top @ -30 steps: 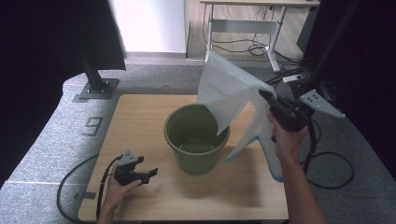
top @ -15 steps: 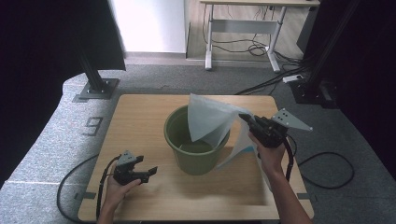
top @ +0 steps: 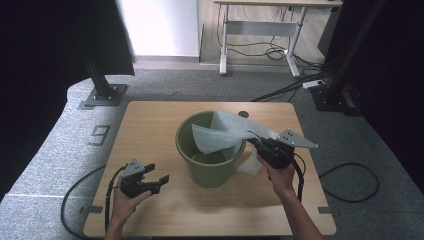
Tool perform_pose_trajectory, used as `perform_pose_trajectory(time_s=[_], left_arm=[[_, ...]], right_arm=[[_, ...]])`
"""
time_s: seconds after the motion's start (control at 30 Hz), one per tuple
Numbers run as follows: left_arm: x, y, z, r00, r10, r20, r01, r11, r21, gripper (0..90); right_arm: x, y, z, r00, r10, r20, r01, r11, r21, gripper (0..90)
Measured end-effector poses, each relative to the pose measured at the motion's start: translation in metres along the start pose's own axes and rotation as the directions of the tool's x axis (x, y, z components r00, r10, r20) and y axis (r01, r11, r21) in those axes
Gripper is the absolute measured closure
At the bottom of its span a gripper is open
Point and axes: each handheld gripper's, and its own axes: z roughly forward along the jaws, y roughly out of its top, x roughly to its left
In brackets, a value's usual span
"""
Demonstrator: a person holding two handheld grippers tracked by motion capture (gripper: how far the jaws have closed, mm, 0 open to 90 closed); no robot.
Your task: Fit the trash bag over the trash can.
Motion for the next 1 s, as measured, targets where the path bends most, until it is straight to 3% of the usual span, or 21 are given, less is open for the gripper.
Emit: perform_pose_trajectory(time_s=[0.13, 0.3, 0.4, 0.43, 0.47, 0.5, 0.53, 0.7, 0.8, 1.0], left_arm=[[-0.005, 0.006, -0.005, 1.0000, 0.000, 0.000, 0.000, 0.9997, -0.023, 24.9], [-0.013, 0.023, -0.015, 0.9991, -0.006, -0.042, 0.002, 0.9963, -0.086, 24.9], [-0.022, 0.042, -0.026, 0.9969, -0.017, -0.077, 0.005, 0.9869, -0.161, 24.9], [-0.022, 0.042, -0.026, 0.9969, -0.017, -0.077, 0.005, 0.9869, -0.161, 25.0], [-0.026, 0.052, -0.031, 0.9969, -0.019, -0.076, 0.004, 0.9805, -0.196, 25.0], [-0.026, 0.052, -0.031, 0.9969, -0.019, -0.076, 0.004, 0.9805, -0.196, 24.9], [-0.030, 0.063, -0.032, 0.9968, -0.017, -0.079, -0.001, 0.9761, -0.217, 24.9], [-0.039, 0.087, -0.024, 0.9967, 0.023, -0.078, -0.039, 0.9776, -0.207, 24.9], [-0.047, 0.104, -0.013, 0.9971, 0.058, -0.049, -0.067, 0.9781, -0.197, 24.8], [-0.053, 0.120, 0.002, 0.9969, 0.068, -0.038, -0.074, 0.9819, -0.175, 24.9]], right_arm=[[-0.001, -0.002, 0.000, 1.0000, 0.009, 0.000, -0.009, 1.000, 0.004, 88.4], [-0.001, -0.001, 0.000, 1.0000, 0.006, -0.006, -0.006, 1.000, -0.001, 88.4], [-0.002, -0.002, 0.003, 0.9999, 0.007, -0.010, -0.007, 1.000, 0.006, 88.4], [-0.002, -0.002, 0.003, 0.9999, 0.007, -0.010, -0.007, 1.000, 0.006, 88.4], [-0.002, -0.003, 0.004, 0.9999, 0.008, -0.011, -0.008, 1.000, 0.012, 88.4], [-0.002, -0.003, 0.004, 0.9999, 0.008, -0.011, -0.008, 1.000, 0.012, 88.4], [-0.001, -0.002, 0.005, 0.9999, 0.005, -0.012, -0.005, 1.000, 0.016, 88.4], [-0.001, 0.000, 0.006, 0.9999, 0.004, -0.012, -0.003, 1.000, 0.015, 88.3], [0.001, 0.003, 0.007, 0.9998, 0.006, -0.016, -0.006, 1.000, 0.019, 88.3], [0.002, 0.005, 0.011, 0.9998, 0.007, -0.021, -0.007, 1.000, 0.023, 88.3]])
